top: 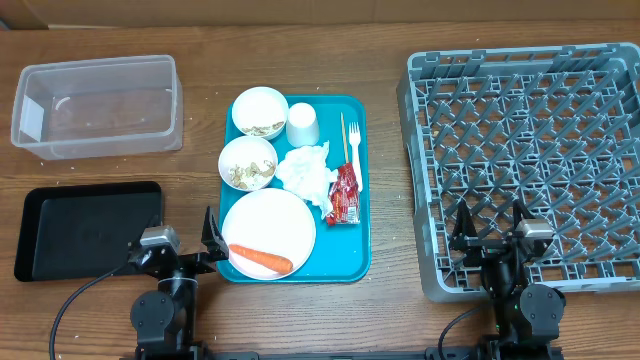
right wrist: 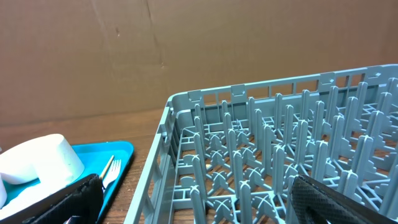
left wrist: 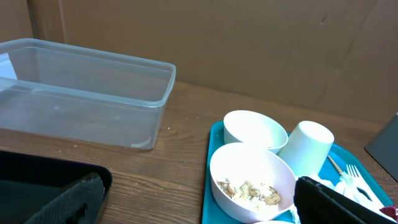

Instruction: Sort waste into correct bins and load items into the dishwasher rack

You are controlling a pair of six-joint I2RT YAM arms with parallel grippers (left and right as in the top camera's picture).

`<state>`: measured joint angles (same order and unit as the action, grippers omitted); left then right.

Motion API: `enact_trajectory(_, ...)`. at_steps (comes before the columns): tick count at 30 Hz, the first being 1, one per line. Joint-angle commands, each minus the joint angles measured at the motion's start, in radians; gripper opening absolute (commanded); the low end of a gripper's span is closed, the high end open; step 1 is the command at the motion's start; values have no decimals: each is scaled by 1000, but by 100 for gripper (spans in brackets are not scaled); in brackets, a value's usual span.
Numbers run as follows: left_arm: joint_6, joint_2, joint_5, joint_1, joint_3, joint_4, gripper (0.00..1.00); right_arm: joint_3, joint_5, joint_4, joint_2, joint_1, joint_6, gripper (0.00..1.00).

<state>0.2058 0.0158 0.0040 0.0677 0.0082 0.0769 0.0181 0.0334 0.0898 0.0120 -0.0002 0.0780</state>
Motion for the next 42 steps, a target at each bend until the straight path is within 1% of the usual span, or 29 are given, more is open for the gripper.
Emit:
enact_trajectory(1,-16,-10,8,7,-3,1,100,-10,-6,-7,-9,-7,3,100)
enact_trajectory(27,-6,-10,19,6,-3,-2,100,-10,-6,-7,-9,-7,3,100)
enact_trajectory(28,31,-10,48,6,-3,-4,100,-10,-6,-7,-9,-7,3,100)
enact_trajectory(31,290,-10,255,3,-3,-25,100,-10,-6,-7,-9,-7,3,100)
enact_trajectory(32,347,-10,301,3,-3,-30,100,-10,-6,-7,-9,-7,3,100)
enact_trajectory(34,441,-10,314,3,-3,-45,100,-10,-6,-7,-9,-7,3,100)
enact_trajectory(36,488,-10,318,3,-3,-55,100,-10,-6,-7,-9,-7,3,100)
enact_trajectory(37,487,-10,335,3,-2,-74,100,-10,-6,-7,-9,-7,3,100)
enact_trajectory(40,430,-10,430,3,20,-95,100,-10,-6,-7,-9,-7,3,100)
enact_trajectory(42,415,-10,440,3,53,-71,100,-10,-6,-7,-9,-7,3,100)
